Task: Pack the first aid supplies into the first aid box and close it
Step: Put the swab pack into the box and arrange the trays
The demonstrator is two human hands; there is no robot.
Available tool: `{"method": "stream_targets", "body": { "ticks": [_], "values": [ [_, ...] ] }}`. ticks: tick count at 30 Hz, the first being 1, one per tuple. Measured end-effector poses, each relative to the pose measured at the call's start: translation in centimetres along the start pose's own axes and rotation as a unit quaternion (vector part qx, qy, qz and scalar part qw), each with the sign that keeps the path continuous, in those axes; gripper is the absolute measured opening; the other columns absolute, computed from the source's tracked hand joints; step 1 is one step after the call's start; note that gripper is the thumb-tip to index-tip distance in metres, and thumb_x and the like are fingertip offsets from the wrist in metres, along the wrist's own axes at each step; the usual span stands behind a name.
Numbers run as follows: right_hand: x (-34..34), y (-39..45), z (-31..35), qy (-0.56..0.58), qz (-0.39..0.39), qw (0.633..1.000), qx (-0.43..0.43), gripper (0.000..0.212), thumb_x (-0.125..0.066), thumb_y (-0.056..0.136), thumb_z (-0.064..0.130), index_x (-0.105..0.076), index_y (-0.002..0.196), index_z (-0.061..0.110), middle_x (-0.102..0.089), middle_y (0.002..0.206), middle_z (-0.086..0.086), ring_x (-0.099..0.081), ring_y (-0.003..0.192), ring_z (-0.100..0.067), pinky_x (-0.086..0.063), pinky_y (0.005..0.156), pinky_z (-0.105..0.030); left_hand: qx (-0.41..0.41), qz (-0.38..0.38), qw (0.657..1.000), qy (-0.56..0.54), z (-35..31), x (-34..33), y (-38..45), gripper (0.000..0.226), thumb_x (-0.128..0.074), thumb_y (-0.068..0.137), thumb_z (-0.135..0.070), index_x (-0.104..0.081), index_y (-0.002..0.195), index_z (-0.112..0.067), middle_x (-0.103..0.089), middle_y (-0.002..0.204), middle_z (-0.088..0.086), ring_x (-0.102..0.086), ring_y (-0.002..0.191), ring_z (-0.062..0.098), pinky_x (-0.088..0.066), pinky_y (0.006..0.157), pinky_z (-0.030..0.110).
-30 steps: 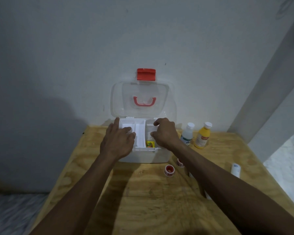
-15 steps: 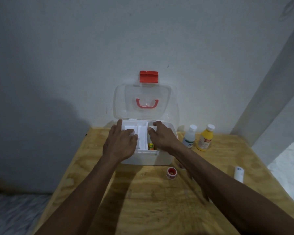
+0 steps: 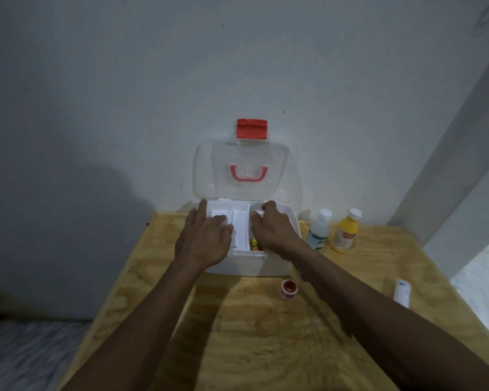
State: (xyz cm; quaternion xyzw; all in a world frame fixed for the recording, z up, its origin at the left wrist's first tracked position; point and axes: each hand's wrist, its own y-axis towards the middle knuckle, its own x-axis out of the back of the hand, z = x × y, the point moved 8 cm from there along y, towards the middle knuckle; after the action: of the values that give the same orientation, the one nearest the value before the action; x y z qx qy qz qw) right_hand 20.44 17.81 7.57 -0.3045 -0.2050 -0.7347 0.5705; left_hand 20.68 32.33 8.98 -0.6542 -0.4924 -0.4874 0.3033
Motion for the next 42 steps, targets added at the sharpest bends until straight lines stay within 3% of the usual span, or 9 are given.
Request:
{"method": "stream_targets", "body": {
  "ticks": [4,8,13,20,24,26,29,33,42],
  "values": [
    [-0.6,0.5,-0.7,0.013,0.038,0.999,-0.02,0.049,-0.042,0.102,0.036,-0.028,0.144,0.015,-0.053,0.137,-0.008,-0.055,0.114,-0.023,-0.048,0.093,-0.034,0.003,0.003,1.0,-0.003,-0.1,0.1,-0.1,0.047,-0.03,0.102,-0.037,-0.046,0.141,-0.018,-0.019,0.16,0.008,-0.01,0.148,0.024,-0.012,0.119,0.038],
    [-0.5,0.3,0.2,0.024,0.034,0.999,0.014,0.043,-0.037,0.104,0.037,-0.026,0.141,0.02,-0.057,0.129,-0.011,-0.056,0.091,-0.015,-0.047,0.076,-0.024,-0.007,0.003,1.0,0.003,-0.2,0.1,-0.1,0.046,-0.029,0.102,-0.036,-0.048,0.14,-0.018,-0.022,0.159,0.008,-0.01,0.148,0.025,-0.012,0.119,0.038],
    [-0.8,0.1,1.7,-0.022,0.034,0.994,0.105,0.057,-0.04,0.103,0.035,-0.014,0.151,0.021,-0.061,0.128,-0.013,-0.056,0.083,-0.013,-0.045,0.077,-0.021,0.002,-0.003,1.0,0.003,0.3,-0.3,0.3,0.046,-0.029,0.102,-0.039,-0.051,0.137,-0.02,-0.022,0.159,0.008,-0.011,0.148,0.024,-0.011,0.119,0.038],
    [-1.9,1.1,1.1,-0.012,0.084,0.991,0.105,0.068,-0.045,0.102,0.033,-0.001,0.153,0.024,-0.057,0.13,-0.021,-0.047,0.065,-0.005,-0.047,0.07,-0.021,-0.001,0.0,1.0,-0.002,-0.3,0.1,0.1,0.047,-0.03,0.103,-0.036,-0.047,0.141,-0.015,-0.023,0.158,0.01,-0.009,0.148,0.024,-0.011,0.119,0.038],
    [-2.2,1.2,1.0,0.011,0.101,0.99,0.099,0.072,-0.048,0.101,0.028,0.002,0.153,0.024,-0.055,0.098,-0.012,-0.043,0.063,-0.005,-0.038,0.061,-0.016,0.003,-0.003,1.0,-0.001,-0.2,-0.1,0.2,0.046,-0.031,0.102,-0.037,-0.047,0.141,-0.016,-0.024,0.158,0.009,-0.011,0.148,0.024,-0.012,0.119,0.037],
    [-2.3,1.2,1.0,0.011,0.106,0.989,0.099,0.073,-0.048,0.101,0.027,0.003,0.153,0.024,-0.047,0.096,-0.005,-0.043,0.063,-0.005,-0.038,0.061,-0.016,-0.001,-0.002,1.0,0.004,-0.4,0.1,0.1,0.045,-0.031,0.103,-0.036,-0.047,0.141,-0.017,-0.024,0.158,0.008,-0.011,0.148,0.024,-0.011,0.119,0.038],
    [-2.3,1.2,1.1,0.013,0.109,0.988,0.104,0.071,-0.047,0.101,0.029,0.001,0.153,0.024,-0.055,0.117,-0.018,-0.052,0.072,-0.013,-0.046,0.07,-0.021,-0.002,-0.001,1.0,0.006,-0.5,0.1,0.0,0.045,-0.03,0.103,-0.035,-0.046,0.14,-0.017,-0.024,0.158,0.008,-0.01,0.148,0.025,-0.01,0.119,0.038],
    [-2.2,1.1,0.8,0.008,0.105,0.99,0.093,0.065,-0.045,0.101,0.032,-0.005,0.152,0.026,-0.048,0.141,-0.014,-0.056,0.114,-0.03,-0.047,0.099,-0.038,0.0,-0.003,1.0,0.004,-0.4,0.2,-0.1,0.045,-0.03,0.103,-0.036,-0.047,0.14,-0.017,-0.023,0.158,0.007,-0.01,0.149,0.024,-0.009,0.119,0.037],
    [-1.6,1.2,0.2,0.005,0.112,0.991,0.076,0.056,-0.04,0.103,0.038,-0.014,0.151,0.026,-0.032,0.156,-0.007,-0.044,0.133,-0.031,-0.04,0.11,-0.044,-0.01,0.001,1.0,0.006,-0.7,0.3,-0.3,0.043,-0.031,0.103,-0.034,-0.049,0.138,-0.017,-0.026,0.158,0.007,-0.013,0.148,0.026,-0.01,0.119,0.039]
  ]
}}
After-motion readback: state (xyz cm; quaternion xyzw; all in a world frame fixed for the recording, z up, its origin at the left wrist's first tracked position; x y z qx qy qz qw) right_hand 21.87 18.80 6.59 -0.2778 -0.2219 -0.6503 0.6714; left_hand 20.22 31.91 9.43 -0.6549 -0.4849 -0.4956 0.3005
